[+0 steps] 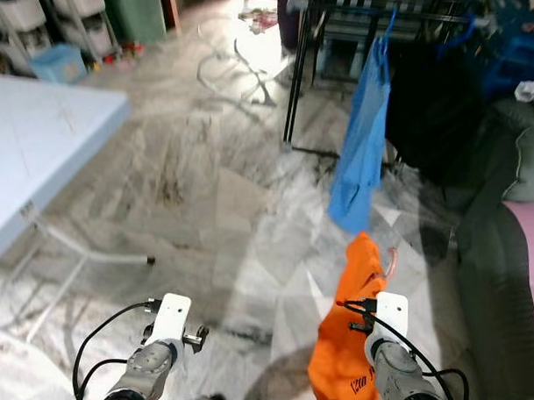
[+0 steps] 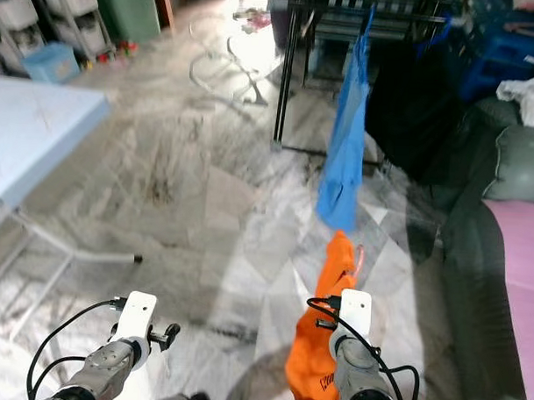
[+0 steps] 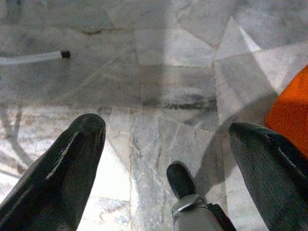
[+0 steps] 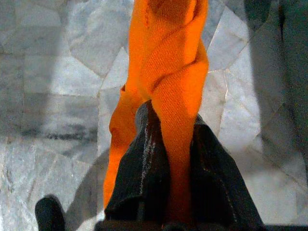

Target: Hang hanger

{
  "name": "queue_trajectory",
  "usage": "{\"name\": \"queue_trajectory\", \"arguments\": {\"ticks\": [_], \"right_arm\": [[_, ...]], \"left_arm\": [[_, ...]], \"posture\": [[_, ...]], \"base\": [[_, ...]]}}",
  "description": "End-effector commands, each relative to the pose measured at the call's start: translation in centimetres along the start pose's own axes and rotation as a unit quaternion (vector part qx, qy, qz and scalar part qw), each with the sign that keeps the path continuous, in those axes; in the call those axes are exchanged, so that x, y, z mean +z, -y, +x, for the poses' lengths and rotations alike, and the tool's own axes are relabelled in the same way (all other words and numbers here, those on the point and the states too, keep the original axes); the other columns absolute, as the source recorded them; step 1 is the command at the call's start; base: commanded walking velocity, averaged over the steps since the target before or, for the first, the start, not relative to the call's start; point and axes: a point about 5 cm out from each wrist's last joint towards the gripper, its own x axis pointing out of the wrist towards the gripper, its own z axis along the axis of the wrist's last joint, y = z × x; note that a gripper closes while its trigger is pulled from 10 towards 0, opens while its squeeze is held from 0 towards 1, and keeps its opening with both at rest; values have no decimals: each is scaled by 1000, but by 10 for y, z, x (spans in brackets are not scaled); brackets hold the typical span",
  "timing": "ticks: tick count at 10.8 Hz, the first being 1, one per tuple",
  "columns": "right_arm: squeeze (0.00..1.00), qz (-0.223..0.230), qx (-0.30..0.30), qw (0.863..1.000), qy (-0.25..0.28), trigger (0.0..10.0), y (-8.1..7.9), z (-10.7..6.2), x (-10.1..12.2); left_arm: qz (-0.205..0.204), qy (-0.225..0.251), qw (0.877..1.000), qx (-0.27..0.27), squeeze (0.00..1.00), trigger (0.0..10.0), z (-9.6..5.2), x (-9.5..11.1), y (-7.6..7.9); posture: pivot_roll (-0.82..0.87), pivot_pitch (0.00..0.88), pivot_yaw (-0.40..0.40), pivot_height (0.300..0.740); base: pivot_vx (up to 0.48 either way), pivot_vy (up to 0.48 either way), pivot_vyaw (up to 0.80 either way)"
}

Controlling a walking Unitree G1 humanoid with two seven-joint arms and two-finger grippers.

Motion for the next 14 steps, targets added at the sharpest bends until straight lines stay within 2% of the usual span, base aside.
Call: {"name": "queue_trajectory", "arguments": {"ticks": [1, 5, 13, 14], "right_arm": [[0, -4, 7, 1000, 8, 0, -3, -1, -1], [0, 3, 56, 998, -5, 0, -17, -3, -7], [0, 5, 71, 997, -12, 0, -16, -4, -11], [0, 0, 80, 997, -16, 0, -19, -5, -12]], "left_arm": [[11, -5, 1000, -3, 0, 10000, -1, -2, -4], [17, -12, 1000, -6, 0, 10000, -2, -6, -4], [20, -8, 1000, -15, 0, 10000, -1, -4, 4], [16, -10, 1000, -9, 0, 10000, -1, -5, 3]], "posture": [[-295, 76, 63, 740], [-304, 80, 71, 740], [-319, 78, 67, 740], [-315, 73, 62, 740]], "base": [[398, 0, 0], [441, 0, 0], [447, 0, 0], [349, 330, 0]]}}
